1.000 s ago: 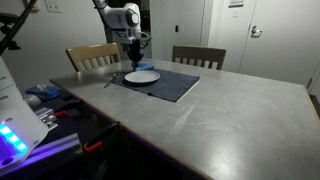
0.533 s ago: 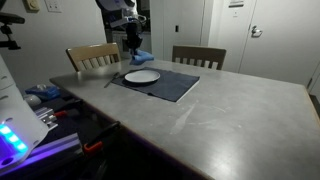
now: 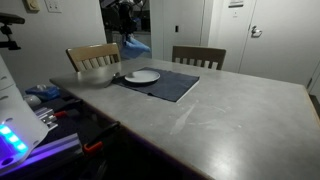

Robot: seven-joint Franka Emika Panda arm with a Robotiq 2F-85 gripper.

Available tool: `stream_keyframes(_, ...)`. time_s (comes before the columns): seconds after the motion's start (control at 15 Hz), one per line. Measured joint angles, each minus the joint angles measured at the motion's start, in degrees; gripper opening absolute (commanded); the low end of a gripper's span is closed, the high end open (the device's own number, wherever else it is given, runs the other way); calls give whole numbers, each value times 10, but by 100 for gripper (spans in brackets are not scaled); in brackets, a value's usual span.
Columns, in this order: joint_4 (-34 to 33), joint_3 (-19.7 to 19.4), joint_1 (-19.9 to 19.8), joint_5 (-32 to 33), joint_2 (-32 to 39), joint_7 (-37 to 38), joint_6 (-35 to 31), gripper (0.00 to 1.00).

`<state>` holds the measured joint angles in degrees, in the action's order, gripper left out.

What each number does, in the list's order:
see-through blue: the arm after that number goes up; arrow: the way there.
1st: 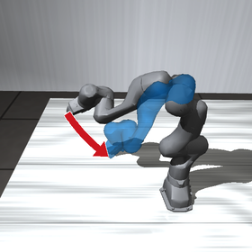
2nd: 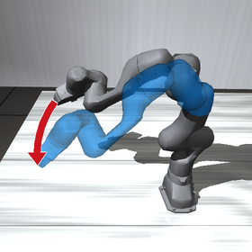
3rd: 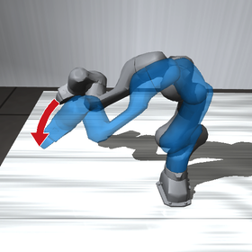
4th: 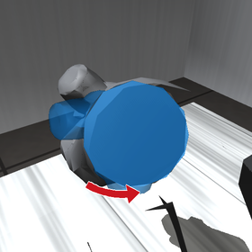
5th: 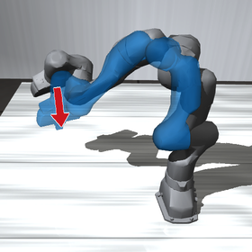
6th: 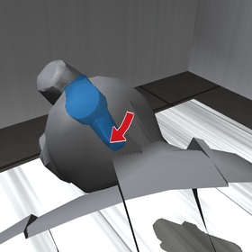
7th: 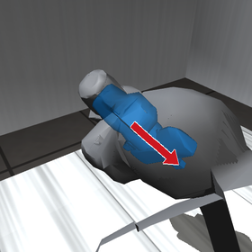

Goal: Use the blue towel to wipe the white plate

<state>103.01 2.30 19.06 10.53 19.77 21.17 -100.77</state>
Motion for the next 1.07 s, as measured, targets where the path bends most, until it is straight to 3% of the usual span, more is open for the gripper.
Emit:
stream_keyframes(0.2, 33, 3, -14, -10, -2, 7, -15, 2)
stream_keyframes(0.4, 78, 3, -34, -36, 3, 13, -90, 2)
stream_keyframes(0.67, 142, 3, -67, -109, 4, 6, -198, 2)
stream_keyframes(1.07, 193, 6, -96, -208, 12, -41, -272, 2)
